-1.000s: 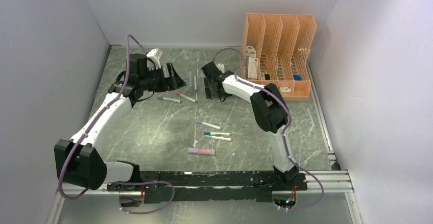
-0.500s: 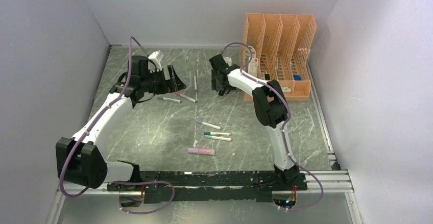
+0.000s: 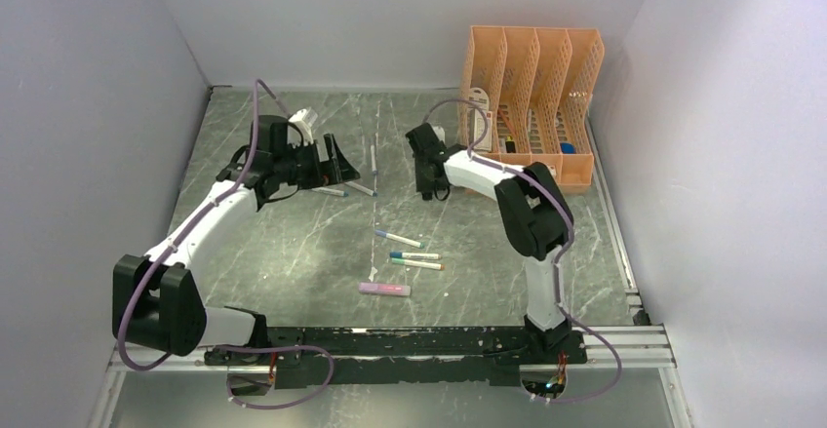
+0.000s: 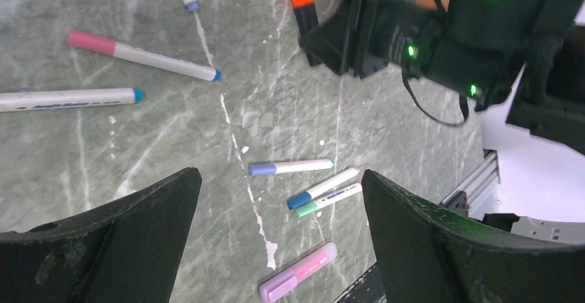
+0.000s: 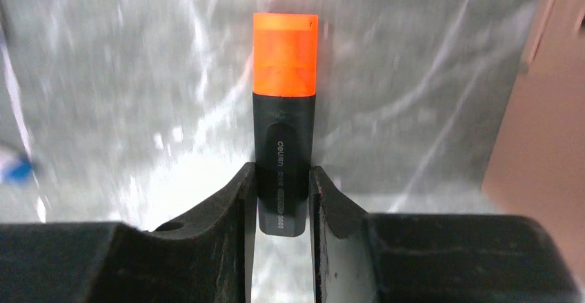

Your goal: Open the pen caps

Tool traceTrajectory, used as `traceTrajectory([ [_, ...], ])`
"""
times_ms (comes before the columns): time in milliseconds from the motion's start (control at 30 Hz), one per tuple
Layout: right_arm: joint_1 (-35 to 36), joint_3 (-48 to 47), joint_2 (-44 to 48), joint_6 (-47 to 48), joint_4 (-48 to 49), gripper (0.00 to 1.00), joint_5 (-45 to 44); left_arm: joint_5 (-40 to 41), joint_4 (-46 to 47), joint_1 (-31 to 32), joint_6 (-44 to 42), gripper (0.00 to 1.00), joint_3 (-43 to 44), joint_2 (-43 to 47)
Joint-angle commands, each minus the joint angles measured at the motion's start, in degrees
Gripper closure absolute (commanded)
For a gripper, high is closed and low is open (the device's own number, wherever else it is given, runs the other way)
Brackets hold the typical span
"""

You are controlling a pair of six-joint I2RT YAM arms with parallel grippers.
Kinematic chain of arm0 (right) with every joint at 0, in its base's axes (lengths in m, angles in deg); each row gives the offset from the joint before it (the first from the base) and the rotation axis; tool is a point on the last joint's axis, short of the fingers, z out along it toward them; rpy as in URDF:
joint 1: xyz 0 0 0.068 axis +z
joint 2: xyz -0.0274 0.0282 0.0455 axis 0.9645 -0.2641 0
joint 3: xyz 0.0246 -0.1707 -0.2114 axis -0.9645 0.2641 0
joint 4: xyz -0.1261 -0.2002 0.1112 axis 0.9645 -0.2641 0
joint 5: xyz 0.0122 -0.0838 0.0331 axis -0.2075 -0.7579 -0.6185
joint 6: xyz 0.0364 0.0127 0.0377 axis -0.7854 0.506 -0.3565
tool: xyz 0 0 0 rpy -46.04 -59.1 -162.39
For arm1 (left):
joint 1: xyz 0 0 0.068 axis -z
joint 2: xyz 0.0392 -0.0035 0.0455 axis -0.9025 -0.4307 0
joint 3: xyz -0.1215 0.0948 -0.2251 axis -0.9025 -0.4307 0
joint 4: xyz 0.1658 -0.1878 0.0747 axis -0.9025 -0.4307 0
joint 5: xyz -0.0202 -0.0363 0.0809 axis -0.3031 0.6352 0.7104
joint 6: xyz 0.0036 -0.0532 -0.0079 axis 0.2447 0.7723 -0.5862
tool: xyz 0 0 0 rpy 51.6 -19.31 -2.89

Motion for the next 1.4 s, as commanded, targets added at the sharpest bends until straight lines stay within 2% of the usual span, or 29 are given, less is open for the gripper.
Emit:
traceTrajectory([
  [0, 2.3, 10.2, 9.6, 3.9, -0.8, 0.86, 4.8, -5.5, 6.8, 0.4, 3.4, 0.01, -3.1, -0.9],
  [233, 2.2, 23.7, 26.5, 5.3, 5.8, 0.87, 16.7, -12.9, 23.2, 1.9, 13.9, 0.01, -11.1, -1.2],
  [433, 2.2, 29.6, 35.2, 5.1, 8.0, 0.88, 22.1, -13.2, 30.2, 5.3, 18.9, 0.01, -13.8, -3.2],
  [700, 2.8, 30.9, 38.4, 3.9, 9.4, 0.88, 26.9, -14.3, 42.7, 7.2, 30.3, 0.01, -17.2, -7.7],
  [1067, 7.6, 28.7, 38.1, 3.2, 8.8, 0.89, 26.9, -11.1, 43.3, 10.8, 31.0, 0.02, -15.0, -12.8],
  [1233, 9.4, 28.7, 38.6, 2.6, 9.0, 0.89, 26.1, -9.4, 42.1, 11.6, 30.5, 0.12, -14.3, -13.5],
  [1367, 10.3, 28.7, 38.7, 2.3, 8.9, 0.89, 25.2, -8.9, 41.8, 12.2, 30.2, 0.28, -14.1, -14.0],
])
